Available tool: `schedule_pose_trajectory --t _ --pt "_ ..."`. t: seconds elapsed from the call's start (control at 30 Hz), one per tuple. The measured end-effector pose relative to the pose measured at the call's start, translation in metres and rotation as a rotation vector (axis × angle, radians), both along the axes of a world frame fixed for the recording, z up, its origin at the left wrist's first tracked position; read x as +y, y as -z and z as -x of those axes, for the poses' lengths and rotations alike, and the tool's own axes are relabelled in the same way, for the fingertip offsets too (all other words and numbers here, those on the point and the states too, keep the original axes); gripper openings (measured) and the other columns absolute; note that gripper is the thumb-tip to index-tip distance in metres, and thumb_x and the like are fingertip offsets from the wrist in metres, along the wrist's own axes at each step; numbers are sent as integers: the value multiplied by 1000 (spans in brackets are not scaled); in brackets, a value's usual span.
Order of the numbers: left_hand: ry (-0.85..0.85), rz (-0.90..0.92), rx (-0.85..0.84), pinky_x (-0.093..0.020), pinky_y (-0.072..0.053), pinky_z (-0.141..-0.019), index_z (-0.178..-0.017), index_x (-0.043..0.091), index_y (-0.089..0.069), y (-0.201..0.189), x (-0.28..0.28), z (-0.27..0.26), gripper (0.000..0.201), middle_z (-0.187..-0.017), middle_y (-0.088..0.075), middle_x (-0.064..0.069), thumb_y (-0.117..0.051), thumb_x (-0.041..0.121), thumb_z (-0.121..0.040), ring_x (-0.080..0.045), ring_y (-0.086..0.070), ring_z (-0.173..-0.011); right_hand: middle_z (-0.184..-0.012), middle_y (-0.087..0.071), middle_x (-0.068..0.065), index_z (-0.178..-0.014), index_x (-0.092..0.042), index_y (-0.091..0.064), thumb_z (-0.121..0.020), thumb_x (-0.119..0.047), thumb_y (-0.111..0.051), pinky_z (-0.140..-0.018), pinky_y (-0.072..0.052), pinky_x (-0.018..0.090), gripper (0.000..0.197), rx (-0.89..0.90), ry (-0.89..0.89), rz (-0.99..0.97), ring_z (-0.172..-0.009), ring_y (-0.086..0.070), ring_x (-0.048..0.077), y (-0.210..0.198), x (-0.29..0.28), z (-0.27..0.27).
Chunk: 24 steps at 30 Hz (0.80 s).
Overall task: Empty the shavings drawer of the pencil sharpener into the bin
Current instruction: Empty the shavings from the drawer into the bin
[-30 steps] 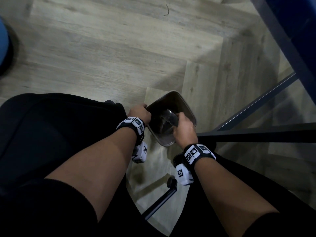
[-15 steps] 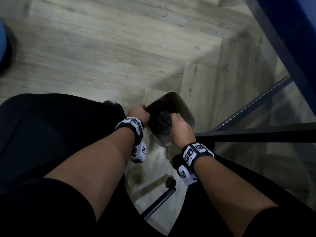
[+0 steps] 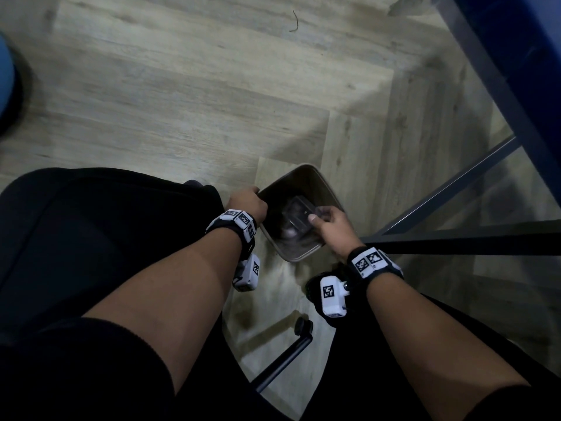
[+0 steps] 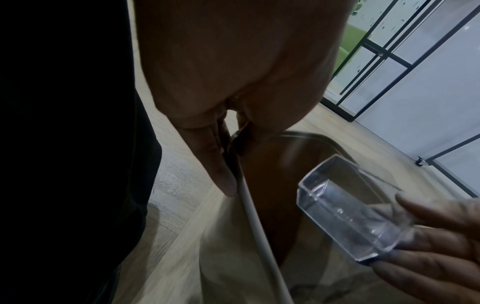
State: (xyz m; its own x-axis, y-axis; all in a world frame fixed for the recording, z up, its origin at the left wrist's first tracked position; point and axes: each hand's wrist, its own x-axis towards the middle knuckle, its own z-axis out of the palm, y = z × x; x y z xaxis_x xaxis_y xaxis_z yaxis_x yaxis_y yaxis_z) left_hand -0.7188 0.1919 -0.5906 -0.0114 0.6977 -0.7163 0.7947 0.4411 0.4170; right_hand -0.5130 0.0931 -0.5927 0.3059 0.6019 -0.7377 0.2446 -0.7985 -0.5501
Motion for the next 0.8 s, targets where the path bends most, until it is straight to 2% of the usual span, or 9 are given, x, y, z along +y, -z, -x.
schedule_pose_trajectory --t 0.07,0.13,0.17,0.2,0.27,0.37,0.47,0.67,0.8 --pt "4 -3 4 -47 -64 -91 -113 16 -77 0 0 0 37 -109 -77 -20 -57 9 -83 -43 -74 -102 -111 -74 6 -109 -25 -67 -86 -42 -80 -104 -60 54 32 96 109 -28 -105 -77 28 -4 2 0" --pt "2 -3 2 -47 -65 -90 -112 16 -78 0 0 -1 36 -108 -77 -19 -57 9 -83 -42 -75 -102 -113 -71 8 -107 -22 -66 -102 -23 -73 -100 -62 45 8 161 164 -37 -96 -75 21 -12 4 2" --pt "1 -2 1 -47 -65 -90 -111 17 -78 0 -1 -1 36 -107 -77 -18 -57 10 -83 -42 -75 -101 -114 -70 8 -108 -21 -65 -106 -18 -69 -97 -62 41 5 186 174 -38 -92 -73 18 -12 4 2" --pt "1 -1 1 -47 -65 -89 -110 17 -78 0 -1 -1 36 -106 -77 -18 -57 10 -82 -42 -75 -99 -115 -69 9 -112 -17 -66 -107 -16 -67 -94 -62 39 5 202 185 -30 -88 -72 16 -13 3 1" --pt "10 4 4 -47 -66 -86 -107 17 -78 0 -1 -1 37 -104 -77 -19 -55 11 -79 -42 -76 -95 -117 -70 9 -129 -10 -65 -106 -21 -68 -97 -61 41 25 170 182 -40 -92 -73 18 -14 2 1" --pt "15 -1 11 -48 -67 -82 -106 17 -78 2 -1 -2 38 -102 -76 -20 -54 11 -77 -42 -76 -92 -118 -73 5 -140 -10 -64 -100 -29 -75 -102 -54 37 47 -263 -122 -143 -108 -69 23 -24 0 3" --pt "17 -6 12 -48 -67 -83 -108 17 -78 1 -1 -2 38 -103 -76 -20 -55 10 -79 -42 -76 -93 -128 -72 12 -139 -10 -60 -95 -17 -77 -99 -52 39 48 -475 -415 -228 -119 -68 32 -26 -6 15" --pt "26 6 4 -49 -67 -84 -110 16 -77 0 0 -1 36 -105 -76 -20 -54 12 -82 -42 -76 -95 -134 -66 16 -139 -7 -59 -90 -5 -75 -99 -56 44 52 -562 -592 -275 -121 -67 38 -21 -8 29" --pt "29 15 18 -44 -64 -91 -116 16 -77 -1 0 -1 37 -111 -76 -20 -56 9 -86 -42 -74 -104 -131 -67 15 -138 -8 -59 -88 -1 -74 -97 -56 45 52 -593 -677 -260 -120 -67 38 -20 -6 28"
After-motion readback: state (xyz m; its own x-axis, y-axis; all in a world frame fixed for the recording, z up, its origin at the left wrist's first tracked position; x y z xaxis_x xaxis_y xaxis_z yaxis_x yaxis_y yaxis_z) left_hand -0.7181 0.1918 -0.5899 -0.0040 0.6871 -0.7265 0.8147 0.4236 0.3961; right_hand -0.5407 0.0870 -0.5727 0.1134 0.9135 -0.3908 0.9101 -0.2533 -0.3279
